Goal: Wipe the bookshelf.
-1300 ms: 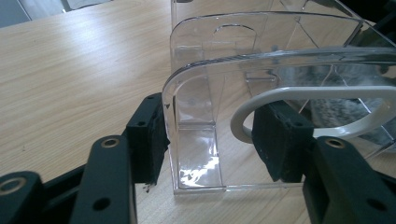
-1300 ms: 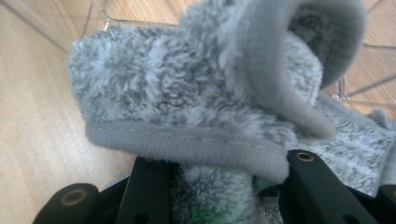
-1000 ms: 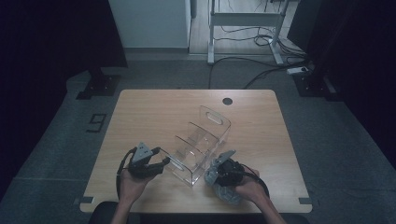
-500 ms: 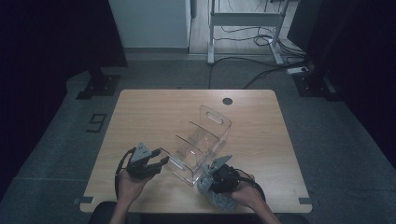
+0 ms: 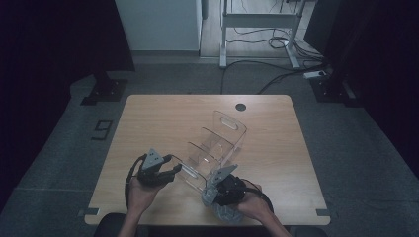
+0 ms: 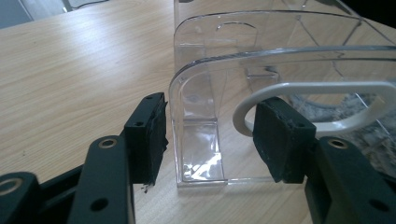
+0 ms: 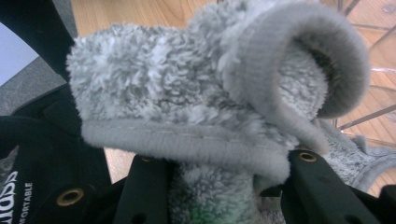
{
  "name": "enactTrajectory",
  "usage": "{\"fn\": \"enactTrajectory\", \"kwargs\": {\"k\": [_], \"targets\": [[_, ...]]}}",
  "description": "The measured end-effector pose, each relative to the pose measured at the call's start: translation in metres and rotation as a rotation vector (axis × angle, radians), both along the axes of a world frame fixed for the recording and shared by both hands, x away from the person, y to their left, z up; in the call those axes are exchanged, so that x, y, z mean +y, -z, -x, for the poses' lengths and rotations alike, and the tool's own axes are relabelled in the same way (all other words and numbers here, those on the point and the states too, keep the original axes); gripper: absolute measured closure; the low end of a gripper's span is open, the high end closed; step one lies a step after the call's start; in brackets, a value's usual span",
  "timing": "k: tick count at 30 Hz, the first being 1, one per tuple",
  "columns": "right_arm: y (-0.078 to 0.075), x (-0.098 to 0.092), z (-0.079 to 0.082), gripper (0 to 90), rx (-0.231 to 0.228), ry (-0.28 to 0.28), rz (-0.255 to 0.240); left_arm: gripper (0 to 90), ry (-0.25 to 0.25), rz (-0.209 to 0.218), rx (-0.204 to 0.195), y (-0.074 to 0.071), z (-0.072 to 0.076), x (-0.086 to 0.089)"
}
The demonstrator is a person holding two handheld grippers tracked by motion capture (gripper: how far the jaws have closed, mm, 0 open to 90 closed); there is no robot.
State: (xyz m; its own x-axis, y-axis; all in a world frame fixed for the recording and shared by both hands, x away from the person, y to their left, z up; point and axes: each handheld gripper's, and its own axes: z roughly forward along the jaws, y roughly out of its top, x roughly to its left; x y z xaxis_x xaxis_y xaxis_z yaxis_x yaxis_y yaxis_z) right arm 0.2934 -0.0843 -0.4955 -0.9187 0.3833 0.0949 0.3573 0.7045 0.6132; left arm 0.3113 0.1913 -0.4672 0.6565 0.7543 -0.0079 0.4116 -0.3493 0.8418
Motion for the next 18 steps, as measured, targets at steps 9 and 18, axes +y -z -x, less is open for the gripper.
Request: {"fn": "enactTrajectory", "kwargs": {"k": [9,18], "targets": [[-0.001,0.008,-0.004,63.2,0.008,-0.002,-0.018,45.5,-0.011,0.000,0.008,0.001,-0.003,-0.005],[0.004,0.017,-0.007,65.9,-0.007,0.003,0.010,45.5,-0.016,-0.001,0.011,0.001,-0.003,-0.005]]}}
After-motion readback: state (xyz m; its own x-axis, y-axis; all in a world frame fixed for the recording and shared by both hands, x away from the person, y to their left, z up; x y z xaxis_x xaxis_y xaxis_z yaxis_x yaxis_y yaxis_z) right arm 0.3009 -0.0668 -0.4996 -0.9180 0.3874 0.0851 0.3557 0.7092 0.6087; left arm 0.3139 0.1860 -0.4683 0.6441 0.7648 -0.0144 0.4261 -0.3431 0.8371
